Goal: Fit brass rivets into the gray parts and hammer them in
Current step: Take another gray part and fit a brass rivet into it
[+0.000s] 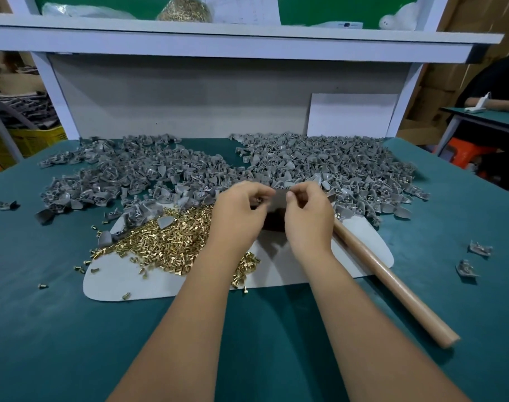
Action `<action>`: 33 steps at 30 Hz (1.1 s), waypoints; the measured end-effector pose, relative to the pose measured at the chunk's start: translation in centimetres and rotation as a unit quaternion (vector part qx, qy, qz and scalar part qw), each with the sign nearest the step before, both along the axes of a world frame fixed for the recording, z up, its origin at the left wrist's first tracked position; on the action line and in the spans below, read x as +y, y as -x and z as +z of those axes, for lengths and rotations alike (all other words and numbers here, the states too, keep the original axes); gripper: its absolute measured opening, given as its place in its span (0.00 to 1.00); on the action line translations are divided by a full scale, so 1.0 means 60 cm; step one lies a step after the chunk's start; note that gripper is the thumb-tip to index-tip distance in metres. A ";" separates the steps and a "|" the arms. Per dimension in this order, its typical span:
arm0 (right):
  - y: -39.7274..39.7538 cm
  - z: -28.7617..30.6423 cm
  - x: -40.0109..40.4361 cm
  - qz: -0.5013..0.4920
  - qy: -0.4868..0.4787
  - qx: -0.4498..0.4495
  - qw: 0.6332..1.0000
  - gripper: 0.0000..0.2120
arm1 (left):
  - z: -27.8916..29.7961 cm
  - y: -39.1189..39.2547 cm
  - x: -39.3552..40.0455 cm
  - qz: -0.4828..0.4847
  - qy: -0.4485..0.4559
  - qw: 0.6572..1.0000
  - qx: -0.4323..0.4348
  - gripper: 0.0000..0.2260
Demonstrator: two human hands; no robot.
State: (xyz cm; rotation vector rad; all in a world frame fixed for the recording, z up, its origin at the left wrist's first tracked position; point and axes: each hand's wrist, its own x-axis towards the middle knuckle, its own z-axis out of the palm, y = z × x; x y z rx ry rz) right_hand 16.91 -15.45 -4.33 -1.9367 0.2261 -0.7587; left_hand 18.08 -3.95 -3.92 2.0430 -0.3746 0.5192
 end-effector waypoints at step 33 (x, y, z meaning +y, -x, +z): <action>0.010 0.021 0.000 0.126 -0.104 -0.062 0.985 0.15 | 0.013 0.002 0.011 -0.012 0.025 0.999 0.019 0.05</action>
